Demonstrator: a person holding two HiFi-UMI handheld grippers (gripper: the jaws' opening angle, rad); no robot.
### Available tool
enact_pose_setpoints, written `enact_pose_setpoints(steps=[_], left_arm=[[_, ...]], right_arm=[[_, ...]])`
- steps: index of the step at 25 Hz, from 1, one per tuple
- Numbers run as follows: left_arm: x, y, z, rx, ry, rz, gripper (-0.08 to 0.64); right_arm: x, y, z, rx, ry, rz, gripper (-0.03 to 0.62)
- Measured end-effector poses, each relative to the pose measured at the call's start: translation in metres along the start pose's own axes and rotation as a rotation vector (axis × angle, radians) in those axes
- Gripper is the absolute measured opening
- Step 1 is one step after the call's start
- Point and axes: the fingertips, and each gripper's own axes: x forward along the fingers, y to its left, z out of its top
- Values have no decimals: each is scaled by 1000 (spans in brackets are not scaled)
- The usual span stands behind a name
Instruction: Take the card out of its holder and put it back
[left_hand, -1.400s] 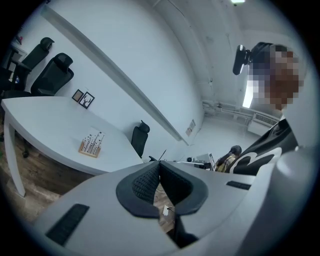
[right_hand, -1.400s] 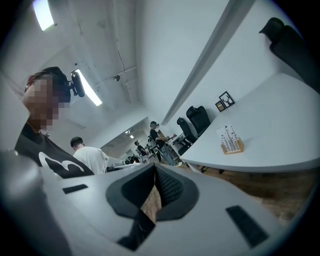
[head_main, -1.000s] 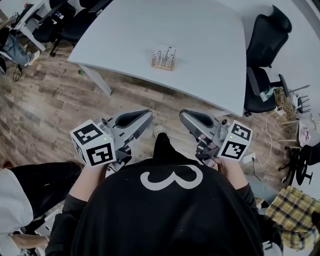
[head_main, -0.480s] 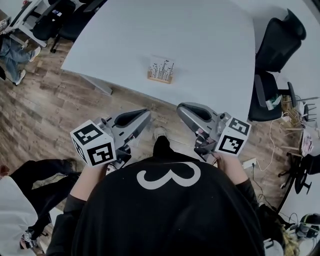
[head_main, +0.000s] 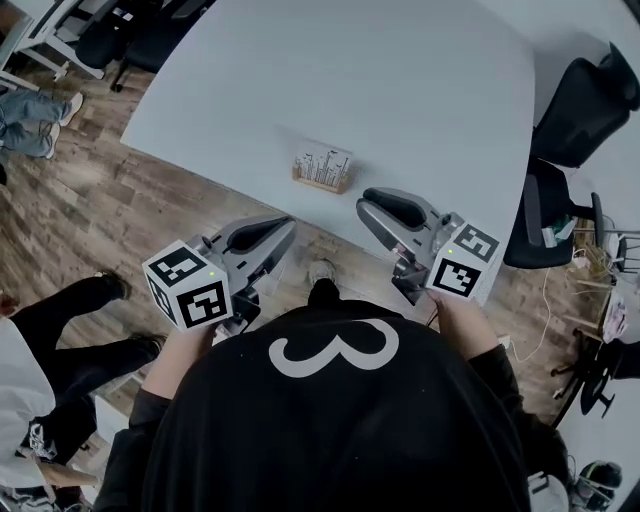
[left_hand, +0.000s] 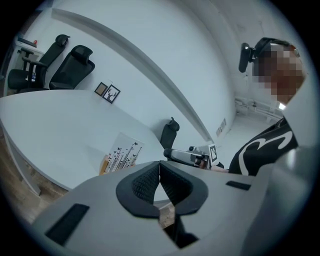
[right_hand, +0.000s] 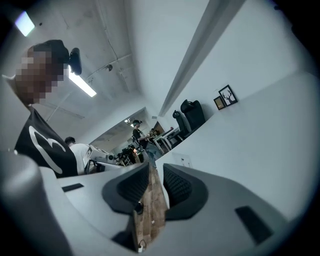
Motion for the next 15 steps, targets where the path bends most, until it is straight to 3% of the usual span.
enact_pose_setpoints(steps=[7, 15], left_arm=[[6, 27, 15, -21, -29, 65, 14], [1, 47, 17, -73, -49, 121, 14]], right_arm=[[27, -43, -1, -234, 87, -39, 103], [51, -70, -22, -238, 161, 10, 109]])
